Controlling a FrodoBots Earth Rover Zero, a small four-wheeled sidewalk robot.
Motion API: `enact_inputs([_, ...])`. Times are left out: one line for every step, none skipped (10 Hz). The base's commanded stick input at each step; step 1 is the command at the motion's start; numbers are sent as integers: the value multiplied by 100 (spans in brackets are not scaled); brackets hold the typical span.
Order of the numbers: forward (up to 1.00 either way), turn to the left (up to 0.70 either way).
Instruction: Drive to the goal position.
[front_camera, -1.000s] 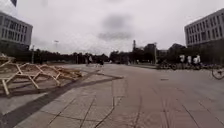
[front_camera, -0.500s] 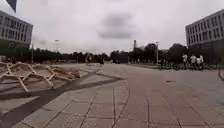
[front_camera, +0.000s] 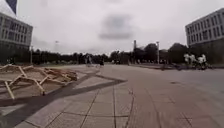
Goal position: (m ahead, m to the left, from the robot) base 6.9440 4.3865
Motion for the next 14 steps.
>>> enact_inputs([70, 1])
enact_inputs([70, 1])
enact_inputs([70, 1])
enact_inputs([70, 1])
enact_inputs([70, 1])
enact_inputs([70, 1])
enact_inputs([70, 1])
enact_inputs([70, 1])
enact_inputs([70, 1])
enact_inputs([70, 1])
enact_inputs([70, 1])
enact_inputs([70, 1])
enact_inputs([70, 1])
enact_inputs([70, 1])
